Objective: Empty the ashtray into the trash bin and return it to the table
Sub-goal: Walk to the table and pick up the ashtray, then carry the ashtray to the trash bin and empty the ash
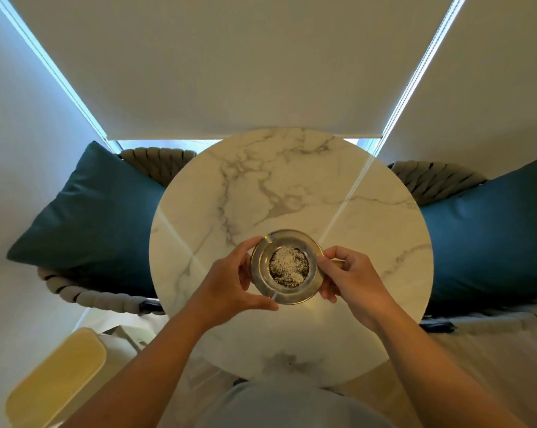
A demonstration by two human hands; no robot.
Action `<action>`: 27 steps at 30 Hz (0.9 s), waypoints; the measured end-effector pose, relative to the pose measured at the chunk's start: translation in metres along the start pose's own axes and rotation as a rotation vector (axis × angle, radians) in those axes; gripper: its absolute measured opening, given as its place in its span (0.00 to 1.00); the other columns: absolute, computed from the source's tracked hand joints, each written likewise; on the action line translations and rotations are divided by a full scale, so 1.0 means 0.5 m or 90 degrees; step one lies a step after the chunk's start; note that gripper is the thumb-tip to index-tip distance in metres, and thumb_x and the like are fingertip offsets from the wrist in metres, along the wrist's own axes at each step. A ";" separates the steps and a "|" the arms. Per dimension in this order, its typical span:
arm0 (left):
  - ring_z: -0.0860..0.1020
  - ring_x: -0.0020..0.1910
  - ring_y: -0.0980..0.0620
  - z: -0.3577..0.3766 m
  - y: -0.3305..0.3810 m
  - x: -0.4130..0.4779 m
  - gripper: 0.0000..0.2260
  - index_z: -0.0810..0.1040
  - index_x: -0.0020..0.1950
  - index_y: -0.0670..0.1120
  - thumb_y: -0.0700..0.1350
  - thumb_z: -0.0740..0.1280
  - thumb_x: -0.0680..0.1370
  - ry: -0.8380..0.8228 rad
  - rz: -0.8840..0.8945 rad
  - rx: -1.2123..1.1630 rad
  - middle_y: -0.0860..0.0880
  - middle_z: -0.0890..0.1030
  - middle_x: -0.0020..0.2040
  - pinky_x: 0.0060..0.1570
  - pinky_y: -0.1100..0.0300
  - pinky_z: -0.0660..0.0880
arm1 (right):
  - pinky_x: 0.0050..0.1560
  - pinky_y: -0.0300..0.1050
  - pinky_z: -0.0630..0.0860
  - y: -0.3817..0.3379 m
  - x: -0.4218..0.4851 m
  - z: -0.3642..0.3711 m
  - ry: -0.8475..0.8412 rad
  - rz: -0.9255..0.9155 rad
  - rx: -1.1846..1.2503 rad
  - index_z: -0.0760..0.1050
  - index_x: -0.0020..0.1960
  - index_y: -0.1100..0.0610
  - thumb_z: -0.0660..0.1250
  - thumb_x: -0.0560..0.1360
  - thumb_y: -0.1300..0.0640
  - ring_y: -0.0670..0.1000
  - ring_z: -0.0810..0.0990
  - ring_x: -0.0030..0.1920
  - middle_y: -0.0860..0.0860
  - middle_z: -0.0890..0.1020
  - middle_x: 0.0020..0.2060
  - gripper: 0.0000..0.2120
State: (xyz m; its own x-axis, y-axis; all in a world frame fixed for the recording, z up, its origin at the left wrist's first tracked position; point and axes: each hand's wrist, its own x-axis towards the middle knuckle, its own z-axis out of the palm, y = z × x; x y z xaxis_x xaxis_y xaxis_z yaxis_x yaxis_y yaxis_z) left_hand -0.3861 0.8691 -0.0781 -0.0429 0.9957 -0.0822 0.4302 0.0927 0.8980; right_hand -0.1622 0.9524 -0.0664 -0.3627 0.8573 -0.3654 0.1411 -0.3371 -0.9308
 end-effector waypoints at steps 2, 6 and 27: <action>0.72 0.32 0.57 0.016 0.013 -0.030 0.45 0.65 0.66 0.68 0.54 0.84 0.55 0.027 -0.008 0.011 0.52 0.78 0.38 0.35 0.63 0.76 | 0.24 0.45 0.67 0.002 -0.016 -0.012 -0.035 -0.004 0.000 0.77 0.42 0.64 0.64 0.79 0.60 0.56 0.72 0.24 0.62 0.77 0.27 0.09; 0.76 0.35 0.52 0.074 0.045 -0.100 0.44 0.64 0.66 0.69 0.59 0.82 0.55 0.087 -0.037 0.023 0.53 0.79 0.39 0.38 0.60 0.78 | 0.25 0.46 0.69 0.005 -0.052 -0.047 -0.119 -0.009 -0.025 0.76 0.45 0.66 0.64 0.80 0.59 0.57 0.74 0.25 0.62 0.78 0.29 0.10; 0.81 0.49 0.47 0.127 0.075 -0.497 0.48 0.64 0.73 0.61 0.59 0.82 0.56 0.473 -0.252 0.032 0.51 0.82 0.52 0.51 0.52 0.82 | 0.26 0.44 0.73 0.016 -0.170 0.158 -0.550 -0.019 -0.174 0.79 0.45 0.60 0.64 0.79 0.57 0.56 0.76 0.28 0.59 0.81 0.31 0.09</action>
State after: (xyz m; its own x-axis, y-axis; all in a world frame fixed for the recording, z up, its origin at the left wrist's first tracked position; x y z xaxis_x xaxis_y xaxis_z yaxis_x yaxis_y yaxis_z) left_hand -0.3019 0.6254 -0.0515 -0.7734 0.6306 -0.0649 0.2977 0.4516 0.8411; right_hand -0.2031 0.8460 -0.0426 -0.9190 0.2368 -0.3153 0.2943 -0.1202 -0.9481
